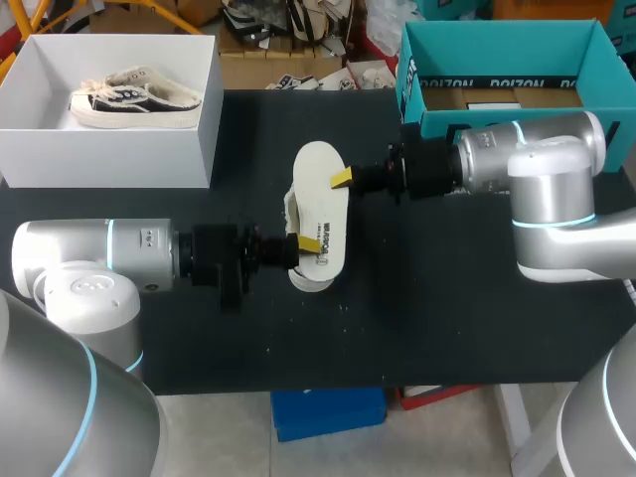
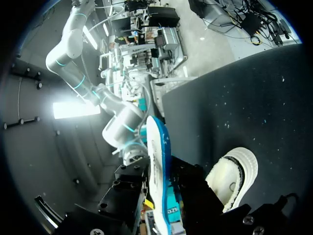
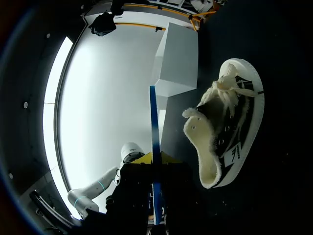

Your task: Take the shoe out of the shoebox, open the shoe tongue, remove and reinsert the insole, then place the shoe into the shoebox

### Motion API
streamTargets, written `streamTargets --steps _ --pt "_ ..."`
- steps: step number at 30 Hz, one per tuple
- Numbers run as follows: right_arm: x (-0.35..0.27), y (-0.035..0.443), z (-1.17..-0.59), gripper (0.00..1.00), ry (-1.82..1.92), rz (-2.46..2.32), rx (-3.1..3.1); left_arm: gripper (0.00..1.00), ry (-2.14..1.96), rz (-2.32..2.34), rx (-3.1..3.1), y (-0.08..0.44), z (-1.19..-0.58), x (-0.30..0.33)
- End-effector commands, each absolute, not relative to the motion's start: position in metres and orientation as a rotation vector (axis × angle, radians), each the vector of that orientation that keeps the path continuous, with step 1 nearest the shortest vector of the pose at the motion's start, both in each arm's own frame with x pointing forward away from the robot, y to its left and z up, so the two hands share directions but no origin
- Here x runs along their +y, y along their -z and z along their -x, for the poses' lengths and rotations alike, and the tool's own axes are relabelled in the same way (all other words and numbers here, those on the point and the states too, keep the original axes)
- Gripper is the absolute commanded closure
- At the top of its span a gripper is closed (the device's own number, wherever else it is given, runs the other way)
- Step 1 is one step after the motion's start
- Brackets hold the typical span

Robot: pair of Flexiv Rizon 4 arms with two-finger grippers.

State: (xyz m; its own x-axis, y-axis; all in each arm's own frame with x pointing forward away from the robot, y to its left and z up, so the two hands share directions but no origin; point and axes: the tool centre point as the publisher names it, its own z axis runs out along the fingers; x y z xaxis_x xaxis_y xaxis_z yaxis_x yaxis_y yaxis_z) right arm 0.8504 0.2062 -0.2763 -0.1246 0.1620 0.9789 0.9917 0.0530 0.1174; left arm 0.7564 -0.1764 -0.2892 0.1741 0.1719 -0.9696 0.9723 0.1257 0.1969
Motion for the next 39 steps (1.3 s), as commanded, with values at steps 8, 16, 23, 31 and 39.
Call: streamTargets --steps 8,16,23,31,39 --pt "0.207 0.276 -0.851 1.0 1.179 1.238 -1.444 0.0 0.88 -1.3 1.25 0.289 -0.756 -0.178" --pt "0.207 0.276 -0.851 1.0 1.179 1.238 -1.444 0.0 0.547 -1.61 1.417 0.229 -0.747 -0.153" --pt "0.207 0.276 -0.851 1.0 1.179 1.238 -1.444 0.0 0.357 -1.754 1.489 0.207 -0.743 -0.147" --pt "0.207 0.276 -0.851 1.0 1.179 1.238 -1.444 0.0 0.357 -1.754 1.489 0.207 -0.743 -0.147" --pt "0.207 0.276 -0.851 1.0 1.179 1.238 -1.444 0.0 0.357 -1.754 1.489 0.207 -0.743 -0.147"
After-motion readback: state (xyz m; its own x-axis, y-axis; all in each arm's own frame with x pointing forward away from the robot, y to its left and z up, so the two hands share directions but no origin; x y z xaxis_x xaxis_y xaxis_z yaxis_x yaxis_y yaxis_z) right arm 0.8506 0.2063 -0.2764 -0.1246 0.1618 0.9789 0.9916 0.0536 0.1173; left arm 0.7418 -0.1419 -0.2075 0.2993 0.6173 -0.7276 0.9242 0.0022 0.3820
